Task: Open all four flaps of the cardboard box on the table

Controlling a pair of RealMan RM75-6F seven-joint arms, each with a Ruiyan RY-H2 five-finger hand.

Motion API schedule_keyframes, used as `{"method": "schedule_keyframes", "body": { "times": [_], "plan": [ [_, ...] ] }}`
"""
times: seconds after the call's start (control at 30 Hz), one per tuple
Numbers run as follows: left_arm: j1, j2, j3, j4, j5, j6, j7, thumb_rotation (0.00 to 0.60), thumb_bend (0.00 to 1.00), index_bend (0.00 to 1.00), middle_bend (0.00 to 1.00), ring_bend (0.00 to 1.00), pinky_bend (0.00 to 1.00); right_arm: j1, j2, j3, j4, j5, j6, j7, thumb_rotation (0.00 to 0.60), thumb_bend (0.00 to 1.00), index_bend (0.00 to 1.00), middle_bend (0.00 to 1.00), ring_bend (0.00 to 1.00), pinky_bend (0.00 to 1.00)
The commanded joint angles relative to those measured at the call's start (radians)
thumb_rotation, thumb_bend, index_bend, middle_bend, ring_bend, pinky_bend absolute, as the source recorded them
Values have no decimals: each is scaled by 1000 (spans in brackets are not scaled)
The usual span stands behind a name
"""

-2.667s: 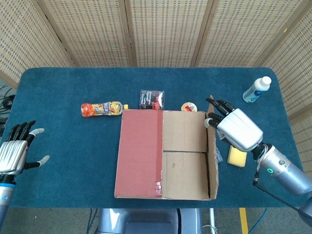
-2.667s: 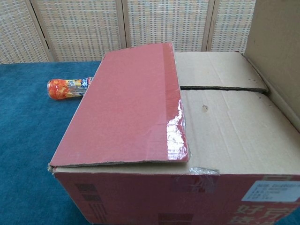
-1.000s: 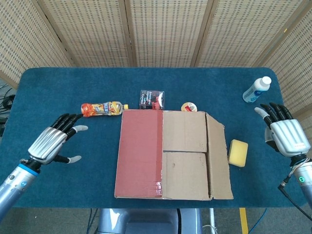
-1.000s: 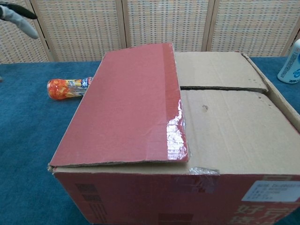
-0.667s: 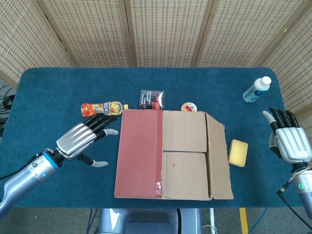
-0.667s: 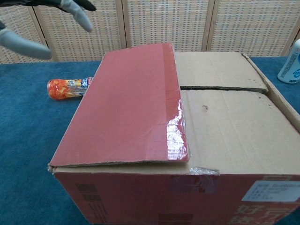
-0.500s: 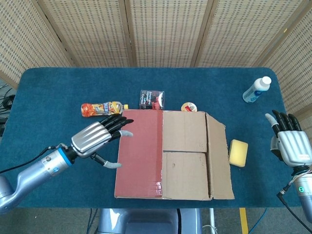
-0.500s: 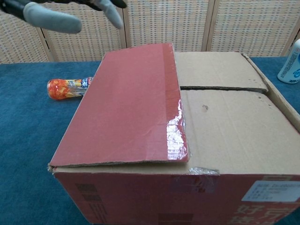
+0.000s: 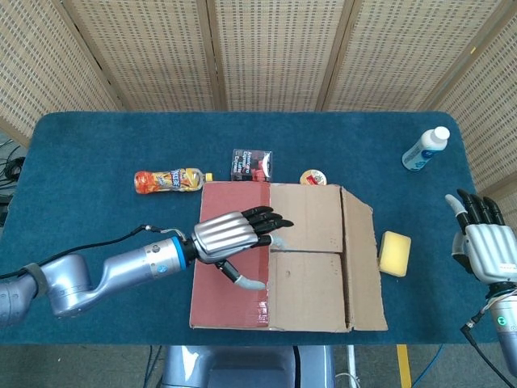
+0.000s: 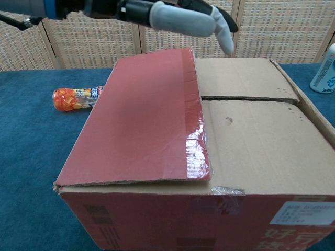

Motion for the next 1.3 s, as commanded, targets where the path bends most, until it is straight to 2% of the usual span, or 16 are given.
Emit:
{"method": "schedule_keyframes", "body": {
  "times": [0.03, 0.33, 0.5, 0.67, 0.97, 1.1, 1.3],
  "plan": [
    [-46, -31, -5, 21, -24, -43, 11, 88, 301, 244, 83, 0, 0, -5, 1, 0, 1, -2, 2, 4, 600, 852, 56, 29, 0, 0],
    [-104, -105, 0, 66, -87, -95, 106, 87, 299, 333, 128, 21, 0, -18, -1, 2, 12, -7, 1, 32, 600, 852, 57, 29, 0, 0],
    [-110, -133, 15, 76, -135, -100, 190, 86, 296, 393, 207, 81, 0, -25, -2, 4, 22, -10, 0, 49, 600, 852, 57, 29, 0, 0],
    [-110, -145, 28, 74, -187, -100, 258, 87, 296, 396, 239, 111, 0, -31, -2, 6, 28, -13, -3, 65, 600, 852, 57, 29, 0, 0],
    [-108, -151, 42, 61, -251, -73, 353, 88, 294, 488, 299, 165, 2, -41, -2, 9, 33, -19, -4, 78, 600, 852, 57, 29, 0, 0],
    [-104, -152, 44, 63, -263, -49, 393, 86, 293, 554, 365, 225, 74, -44, -2, 11, 33, -20, -2, 81, 600, 852, 57, 29, 0, 0],
    [-101, -146, 52, 57, -269, -21, 457, 85, 299, 587, 419, 275, 140, -45, -2, 17, 32, -22, -2, 82, 600, 852, 57, 29, 0, 0]
  ]
}}
